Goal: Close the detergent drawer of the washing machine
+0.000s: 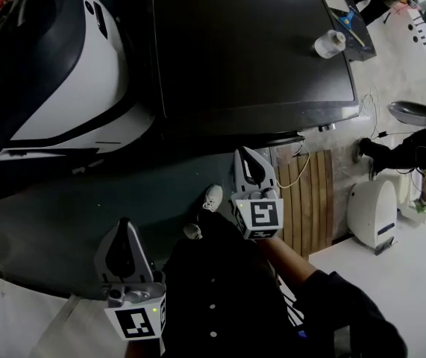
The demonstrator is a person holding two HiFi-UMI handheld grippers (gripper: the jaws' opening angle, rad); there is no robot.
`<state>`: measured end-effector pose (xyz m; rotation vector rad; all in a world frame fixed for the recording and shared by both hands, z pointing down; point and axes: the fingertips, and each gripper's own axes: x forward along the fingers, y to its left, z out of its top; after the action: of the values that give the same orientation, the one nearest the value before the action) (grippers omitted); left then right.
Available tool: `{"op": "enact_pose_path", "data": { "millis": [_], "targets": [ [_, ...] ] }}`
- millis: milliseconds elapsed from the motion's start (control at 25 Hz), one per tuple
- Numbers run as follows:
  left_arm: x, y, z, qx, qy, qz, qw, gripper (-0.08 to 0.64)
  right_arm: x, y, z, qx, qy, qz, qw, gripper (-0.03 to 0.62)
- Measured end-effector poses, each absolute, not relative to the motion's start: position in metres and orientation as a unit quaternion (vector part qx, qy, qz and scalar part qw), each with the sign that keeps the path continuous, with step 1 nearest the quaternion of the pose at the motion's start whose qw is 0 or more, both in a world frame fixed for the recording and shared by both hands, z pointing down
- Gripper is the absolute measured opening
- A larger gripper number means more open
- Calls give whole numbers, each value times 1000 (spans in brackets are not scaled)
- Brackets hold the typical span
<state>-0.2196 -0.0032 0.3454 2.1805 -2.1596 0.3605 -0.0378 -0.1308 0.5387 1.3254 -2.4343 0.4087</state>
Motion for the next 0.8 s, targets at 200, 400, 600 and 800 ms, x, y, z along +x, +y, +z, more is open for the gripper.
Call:
{"op": "enact_pose_path", "data": {
  "millis": [200, 400, 600, 800],
  "targets": [
    [-225, -8, 326, 709, -698, 104, 10, 14, -23, -131, 464, 450, -872, 127, 149, 32],
    [-231, -11, 304, 719, -689, 90, -1, 14, 2, -135, 387, 470, -873, 95, 84, 32],
    [-239, -22, 292, 730, -680, 70, -1, 14, 27, -136, 336, 504, -860, 51, 59, 32],
    [-249, -31, 275, 734, -677, 51, -11, 14, 42, -132, 303, 529, -847, 36, 47, 32]
  ]
}}
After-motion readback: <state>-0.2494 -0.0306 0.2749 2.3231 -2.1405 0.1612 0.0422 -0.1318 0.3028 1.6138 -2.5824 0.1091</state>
